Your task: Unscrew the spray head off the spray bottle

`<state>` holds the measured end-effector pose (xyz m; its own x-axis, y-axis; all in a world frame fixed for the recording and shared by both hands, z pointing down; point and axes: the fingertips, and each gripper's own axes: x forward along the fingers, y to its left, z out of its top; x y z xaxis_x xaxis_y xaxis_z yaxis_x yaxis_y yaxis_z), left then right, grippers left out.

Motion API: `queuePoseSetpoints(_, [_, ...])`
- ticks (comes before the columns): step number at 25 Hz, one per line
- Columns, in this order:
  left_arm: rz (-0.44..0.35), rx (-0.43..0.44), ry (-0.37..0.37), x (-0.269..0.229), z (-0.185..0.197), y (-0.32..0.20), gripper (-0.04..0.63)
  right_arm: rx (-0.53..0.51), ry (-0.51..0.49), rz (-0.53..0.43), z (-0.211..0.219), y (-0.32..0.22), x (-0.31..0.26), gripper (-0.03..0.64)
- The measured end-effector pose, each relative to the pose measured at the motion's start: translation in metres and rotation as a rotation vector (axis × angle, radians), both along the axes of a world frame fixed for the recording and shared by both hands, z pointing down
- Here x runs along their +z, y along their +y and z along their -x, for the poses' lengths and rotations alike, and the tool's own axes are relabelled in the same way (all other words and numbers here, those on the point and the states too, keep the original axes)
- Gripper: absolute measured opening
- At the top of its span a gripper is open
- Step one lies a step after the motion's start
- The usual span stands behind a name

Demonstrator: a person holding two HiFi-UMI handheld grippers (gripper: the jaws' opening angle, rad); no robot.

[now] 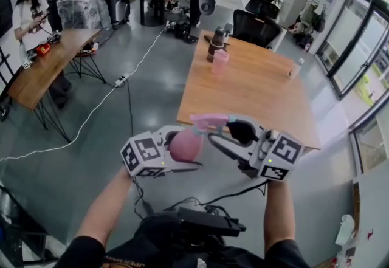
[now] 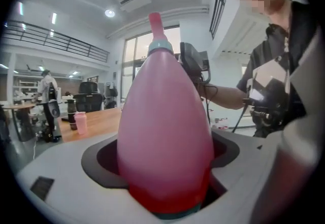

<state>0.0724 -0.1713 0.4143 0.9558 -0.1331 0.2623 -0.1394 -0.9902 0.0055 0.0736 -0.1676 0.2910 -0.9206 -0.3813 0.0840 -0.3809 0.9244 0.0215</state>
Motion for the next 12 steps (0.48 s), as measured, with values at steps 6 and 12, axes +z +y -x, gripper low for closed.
queuePoseSetpoints(6, [-0.055,-0.314,-0.039,0.010,0.010,-0.053,0.451,0.288,-0.055,0.050,-0.031,-0.043,0.003,0.209])
queuePoseSetpoints(12, [-0.105,-0.548,-0.071,0.014,0.016,-0.081,0.451,0.376,-0.033,0.118,-0.002,-0.041,0.018,0.209])
